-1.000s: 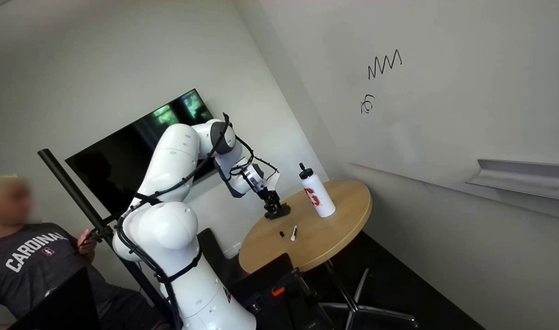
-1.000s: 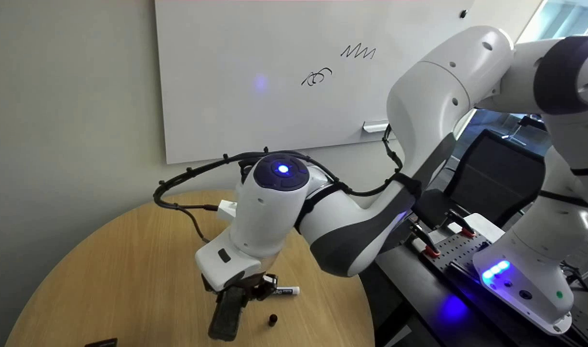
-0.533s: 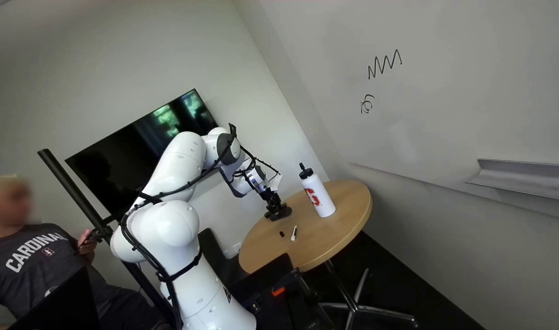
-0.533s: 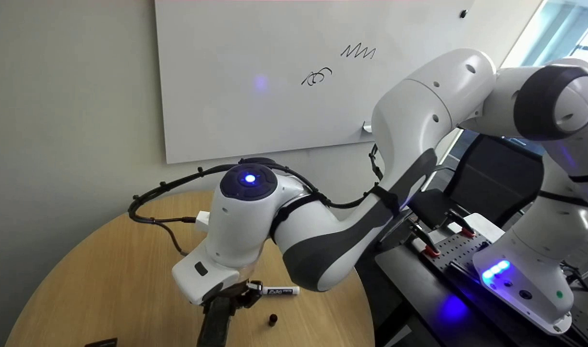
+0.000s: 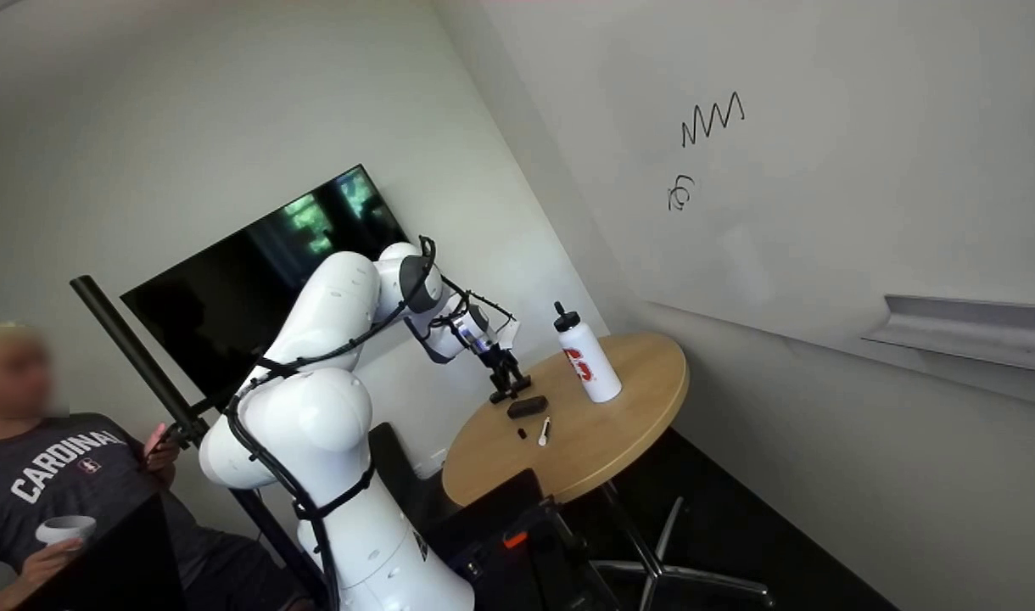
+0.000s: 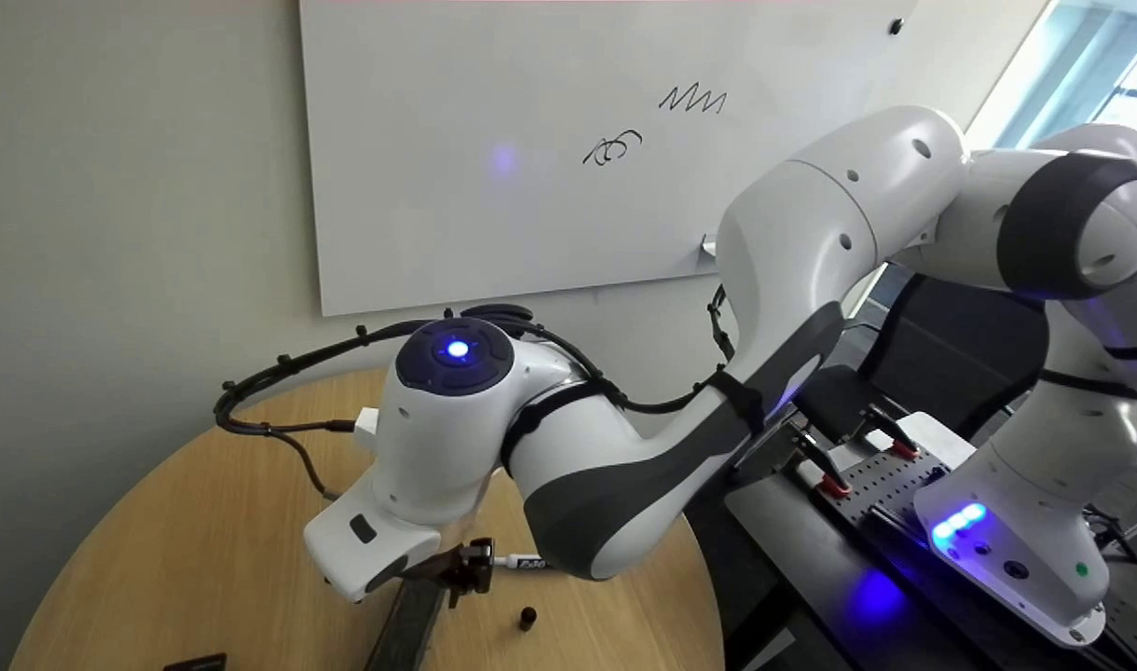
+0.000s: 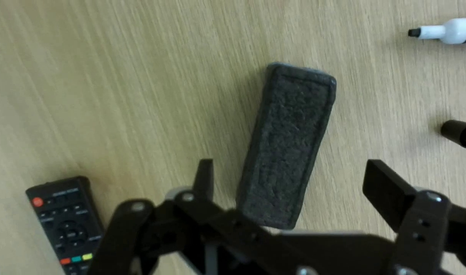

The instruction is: Move the duster to the left

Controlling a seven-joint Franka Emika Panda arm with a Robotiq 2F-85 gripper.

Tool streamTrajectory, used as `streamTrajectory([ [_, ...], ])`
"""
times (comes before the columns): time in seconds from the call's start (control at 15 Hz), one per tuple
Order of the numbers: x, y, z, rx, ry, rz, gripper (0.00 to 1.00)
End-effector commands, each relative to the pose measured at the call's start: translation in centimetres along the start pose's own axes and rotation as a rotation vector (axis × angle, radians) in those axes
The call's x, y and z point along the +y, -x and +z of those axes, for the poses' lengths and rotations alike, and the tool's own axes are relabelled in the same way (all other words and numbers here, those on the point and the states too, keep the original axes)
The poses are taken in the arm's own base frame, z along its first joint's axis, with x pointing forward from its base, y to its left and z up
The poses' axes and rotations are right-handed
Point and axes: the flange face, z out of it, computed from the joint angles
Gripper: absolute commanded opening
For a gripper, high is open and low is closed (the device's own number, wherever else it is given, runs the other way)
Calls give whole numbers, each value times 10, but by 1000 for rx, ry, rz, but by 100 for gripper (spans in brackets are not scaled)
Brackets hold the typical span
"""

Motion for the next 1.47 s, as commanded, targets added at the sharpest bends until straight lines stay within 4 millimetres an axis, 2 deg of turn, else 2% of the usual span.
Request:
streamTrajectory([
  [0.0,2,-4,-34,-53,-19,-12,100],
  [0.4,-25,-21,-103,-137,-65,59,100],
  [0.6,-54,-24,-137,-190,-101,171,100],
  [0.93,-108,-23,-179,-265,-76,392,100],
  [1.4,-184,-1,-218,-386,-15,747,100],
])
